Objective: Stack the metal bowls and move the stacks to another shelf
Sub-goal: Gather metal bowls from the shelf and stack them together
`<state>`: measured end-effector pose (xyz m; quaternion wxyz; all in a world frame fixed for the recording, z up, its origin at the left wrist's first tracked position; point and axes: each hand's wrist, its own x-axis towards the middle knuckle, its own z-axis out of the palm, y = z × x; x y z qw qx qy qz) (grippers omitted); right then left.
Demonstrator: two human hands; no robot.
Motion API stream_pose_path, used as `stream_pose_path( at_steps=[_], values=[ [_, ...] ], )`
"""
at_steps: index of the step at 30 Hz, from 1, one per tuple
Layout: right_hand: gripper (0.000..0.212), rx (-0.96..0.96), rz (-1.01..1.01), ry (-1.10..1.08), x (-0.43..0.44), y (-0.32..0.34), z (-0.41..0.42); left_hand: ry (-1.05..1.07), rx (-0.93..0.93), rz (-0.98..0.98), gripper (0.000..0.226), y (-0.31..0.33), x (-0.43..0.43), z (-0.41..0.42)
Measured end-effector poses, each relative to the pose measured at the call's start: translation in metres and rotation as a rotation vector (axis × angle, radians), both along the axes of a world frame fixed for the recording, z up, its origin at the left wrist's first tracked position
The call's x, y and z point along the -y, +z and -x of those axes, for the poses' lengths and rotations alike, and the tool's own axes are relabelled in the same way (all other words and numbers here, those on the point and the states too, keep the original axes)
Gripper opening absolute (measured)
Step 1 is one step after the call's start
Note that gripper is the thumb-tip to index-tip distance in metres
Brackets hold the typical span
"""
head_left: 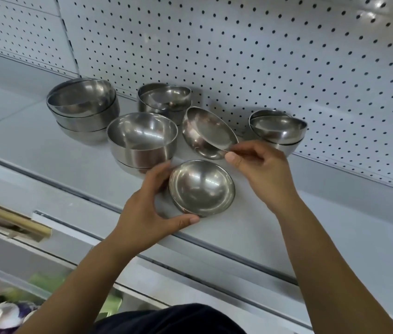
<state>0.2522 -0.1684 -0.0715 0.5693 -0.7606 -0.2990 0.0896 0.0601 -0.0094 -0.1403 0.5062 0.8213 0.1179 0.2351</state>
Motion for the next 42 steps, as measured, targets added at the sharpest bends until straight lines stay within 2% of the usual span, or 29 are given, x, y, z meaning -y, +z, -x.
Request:
stream_pose_path(
  at_steps=[3,10,14,18,22,26,29,32,35,39,42],
  values=[
    [0.018,0.045,0.036,0.042,0.02,0.002,0.011,-0.015,0.003,0.023,0.12,-0.001,0.002,-0.001],
    [0.022,0.149,0.104,0.143,0.046,-0.005,0.022,-0.014,0.003,0.053,0.119,-0.001,0.005,-0.001],
    [0.025,0.16,0.147,0.185,0.05,-0.012,0.022,-0.026,-0.016,0.035,0.111,0.002,0.005,0.0],
    [0.041,0.11,0.177,0.208,0.055,-0.011,0.019,-0.046,-0.027,0.071,0.101,0.008,0.011,-0.004],
    [0.041,0.11,0.115,0.037,0.056,0.004,0.004,-0.005,-0.02,0.12,0.095,0.013,0.02,-0.014],
    [0.029,0.258,0.076,-0.251,0.054,0.008,-0.017,0.023,-0.021,0.096,0.089,0.014,0.021,-0.021],
    [0.035,0.323,0.002,-0.383,0.05,0.004,-0.029,0.044,-0.023,0.048,0.092,0.011,0.02,-0.022],
    [0.039,0.342,0.03,-0.421,0.043,0.001,-0.044,0.061,-0.027,0.012,0.091,0.011,0.022,-0.022],
    [0.038,0.26,0.099,-0.408,0.037,0.001,-0.056,0.07,-0.044,0.013,0.093,0.009,0.022,-0.022],
    [0.025,0.259,0.095,-0.433,0.035,0.002,-0.065,0.075,-0.048,0.021,0.093,0.008,0.022,-0.022],
    [0.022,0.247,0.086,-0.46,0.035,0.003,-0.069,0.081,-0.039,0.041,0.092,0.009,0.022,-0.02]
  ],
)
